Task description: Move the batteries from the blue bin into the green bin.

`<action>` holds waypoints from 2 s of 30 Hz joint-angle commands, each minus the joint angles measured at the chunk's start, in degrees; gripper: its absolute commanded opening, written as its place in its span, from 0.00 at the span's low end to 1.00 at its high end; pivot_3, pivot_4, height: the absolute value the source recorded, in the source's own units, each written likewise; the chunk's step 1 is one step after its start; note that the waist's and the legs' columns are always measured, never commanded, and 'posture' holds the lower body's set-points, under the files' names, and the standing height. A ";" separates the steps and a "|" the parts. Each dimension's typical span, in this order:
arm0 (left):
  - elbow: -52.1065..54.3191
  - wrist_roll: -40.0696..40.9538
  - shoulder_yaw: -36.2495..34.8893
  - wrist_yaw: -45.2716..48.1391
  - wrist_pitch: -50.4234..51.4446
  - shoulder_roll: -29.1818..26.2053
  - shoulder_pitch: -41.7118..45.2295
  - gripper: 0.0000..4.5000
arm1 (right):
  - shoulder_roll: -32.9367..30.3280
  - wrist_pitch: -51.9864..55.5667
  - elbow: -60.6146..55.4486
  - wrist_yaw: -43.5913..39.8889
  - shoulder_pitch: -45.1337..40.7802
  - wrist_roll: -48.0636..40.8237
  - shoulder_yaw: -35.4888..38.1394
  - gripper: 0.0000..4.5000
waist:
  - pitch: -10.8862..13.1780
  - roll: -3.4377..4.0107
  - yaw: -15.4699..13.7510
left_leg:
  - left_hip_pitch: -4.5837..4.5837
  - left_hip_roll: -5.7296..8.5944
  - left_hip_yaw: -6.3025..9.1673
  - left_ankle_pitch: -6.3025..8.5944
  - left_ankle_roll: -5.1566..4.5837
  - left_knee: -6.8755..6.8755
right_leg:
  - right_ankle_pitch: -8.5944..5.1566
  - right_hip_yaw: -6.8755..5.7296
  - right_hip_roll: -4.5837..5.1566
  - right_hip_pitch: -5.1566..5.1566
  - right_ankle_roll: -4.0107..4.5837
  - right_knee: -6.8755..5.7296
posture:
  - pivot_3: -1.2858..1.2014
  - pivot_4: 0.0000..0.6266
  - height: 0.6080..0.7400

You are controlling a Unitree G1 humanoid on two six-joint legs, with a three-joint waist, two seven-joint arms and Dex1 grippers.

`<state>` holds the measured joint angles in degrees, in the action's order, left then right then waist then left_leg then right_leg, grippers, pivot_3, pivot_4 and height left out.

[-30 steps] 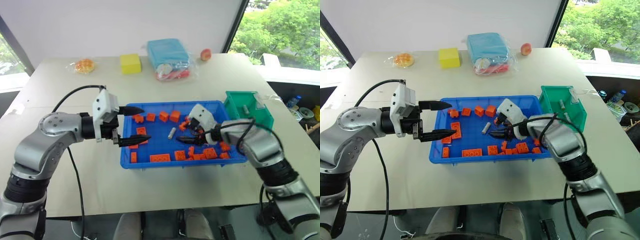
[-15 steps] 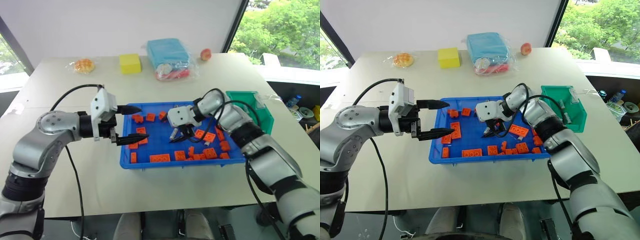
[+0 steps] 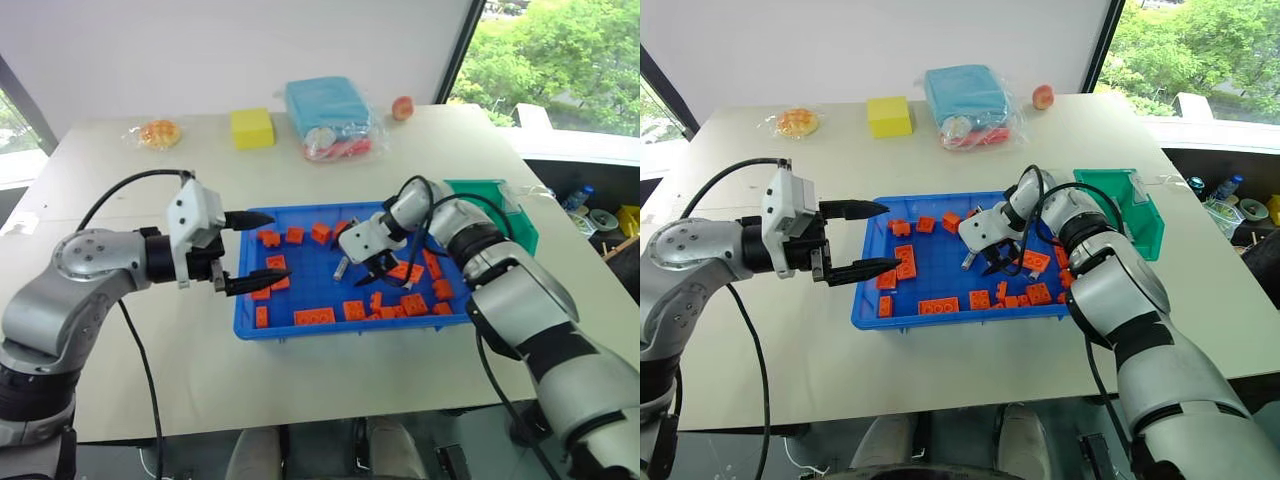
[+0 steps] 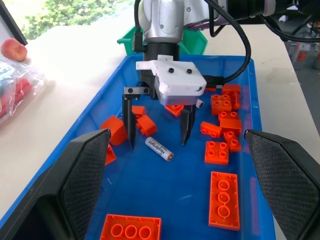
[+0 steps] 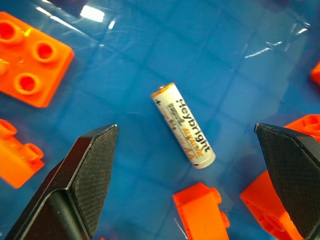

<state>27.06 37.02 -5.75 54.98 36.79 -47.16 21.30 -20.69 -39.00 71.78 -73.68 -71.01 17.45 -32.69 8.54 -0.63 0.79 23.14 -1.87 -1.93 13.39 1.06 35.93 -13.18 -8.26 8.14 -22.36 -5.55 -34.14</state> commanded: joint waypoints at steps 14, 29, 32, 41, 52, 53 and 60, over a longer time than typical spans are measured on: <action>-2.14 -0.11 1.21 3.27 -1.56 -0.18 2.83 1.00 | -0.58 5.17 -6.55 -10.99 10.78 -6.70 10.39 0.01 | 0.00 -0.01 -0.02 | -0.55 -0.03 -0.04 0.02 0.02 -0.05 | -0.01 0.16 -0.08 0.52 0.01 0.02 | 0.52 0.24 0.72; -8.26 -1.74 6.45 8.95 -4.37 2.85 4.75 1.00 | -9.64 78.39 -80.24 25.77 43.83 -22.38 45.96 0.01 | 0.08 0.13 -1.71 | -0.44 -0.07 -0.05 0.11 0.11 -0.03 | -0.21 0.24 -0.07 0.11 0.17 0.10 | 0.52 0.24 0.72; -9.70 -2.42 7.71 10.00 -5.27 3.69 5.87 1.00 | -10.05 86.48 -82.93 33.01 42.15 -23.69 51.93 0.01 | 0.05 0.09 -1.69 | -0.27 -0.07 -0.02 0.12 0.12 0.01 | -0.21 0.24 -0.09 -0.03 0.23 0.12 | 0.52 0.24 0.72; -12.93 -4.10 9.38 11.47 -6.92 5.96 8.75 1.00 | -16.54 88.91 -78.26 41.26 42.41 -22.62 51.84 0.32 | 0.04 0.09 -1.50 | 0.08 -0.07 -0.05 0.09 0.02 0.02 | -0.11 0.24 -0.14 -0.12 0.31 0.10 | 0.52 0.24 0.72; -11.30 -4.36 8.56 10.33 -7.15 6.45 7.05 1.00 | -20.19 89.73 -88.09 30.50 45.06 -34.08 45.48 0.71 | -0.03 -0.03 -1.50 | 0.09 -0.09 0.03 0.09 0.01 0.03 | -0.24 0.23 -0.17 -0.08 0.09 0.14 | 0.52 0.24 0.72; -10.92 -4.26 8.48 10.11 -7.02 6.41 6.76 1.00 | -20.24 90.03 -88.33 29.69 45.51 -34.66 43.85 0.77 | -0.04 -0.04 -1.52 | 0.09 -0.10 0.05 0.10 0.01 0.05 | -0.25 0.23 -0.18 -0.07 0.10 0.14 | 0.52 0.24 0.72; -8.77 -3.70 7.89 9.33 -6.17 5.54 5.45 1.00 | -24.36 81.93 -84.80 24.01 48.50 -30.38 29.34 0.99 | -0.03 -0.03 -1.54 | 0.16 -0.08 0.13 0.11 -0.01 0.11 | -0.27 0.22 -0.17 -0.15 0.13 0.18 | 0.52 0.24 0.72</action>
<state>16.25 33.00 3.59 64.54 30.71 -40.87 26.68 -44.22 45.99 -13.52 -48.62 -22.25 -14.36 -1.89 8.51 -0.66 -0.75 23.30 -1.95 -1.81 13.50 1.05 36.04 -13.45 -8.04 7.97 -22.48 -5.42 -33.96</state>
